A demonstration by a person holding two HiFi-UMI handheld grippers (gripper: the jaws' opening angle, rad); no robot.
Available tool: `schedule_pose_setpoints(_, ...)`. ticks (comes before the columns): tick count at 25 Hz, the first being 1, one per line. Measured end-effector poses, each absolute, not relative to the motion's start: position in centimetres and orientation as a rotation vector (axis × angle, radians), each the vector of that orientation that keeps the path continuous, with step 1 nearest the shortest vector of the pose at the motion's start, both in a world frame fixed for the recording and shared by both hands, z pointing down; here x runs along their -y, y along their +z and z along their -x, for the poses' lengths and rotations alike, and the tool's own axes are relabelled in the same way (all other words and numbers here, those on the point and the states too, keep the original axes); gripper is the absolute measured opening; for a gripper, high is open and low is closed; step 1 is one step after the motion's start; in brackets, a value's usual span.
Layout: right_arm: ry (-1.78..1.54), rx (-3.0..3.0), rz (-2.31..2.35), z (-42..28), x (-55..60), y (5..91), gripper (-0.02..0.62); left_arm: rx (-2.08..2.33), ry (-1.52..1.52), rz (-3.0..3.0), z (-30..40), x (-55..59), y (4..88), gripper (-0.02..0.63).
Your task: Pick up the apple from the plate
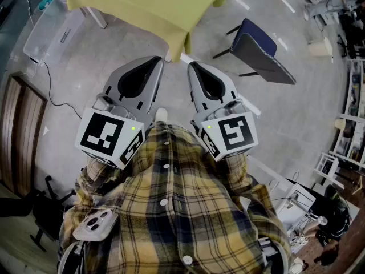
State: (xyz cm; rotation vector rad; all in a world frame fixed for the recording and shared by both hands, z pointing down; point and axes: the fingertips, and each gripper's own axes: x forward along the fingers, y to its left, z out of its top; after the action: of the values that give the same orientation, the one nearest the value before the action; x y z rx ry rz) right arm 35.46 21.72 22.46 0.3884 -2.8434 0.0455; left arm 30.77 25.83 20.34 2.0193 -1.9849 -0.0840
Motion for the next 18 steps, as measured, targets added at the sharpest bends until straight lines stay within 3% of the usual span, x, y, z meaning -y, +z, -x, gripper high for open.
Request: schedule_pose_setpoints(18, 0.043, 2.847, -0.364, -35.1, -22.3, 23.3, -0.003, 2.014, -0.112, -1.973, -30.0, -26.9, 21.2, 0.006)
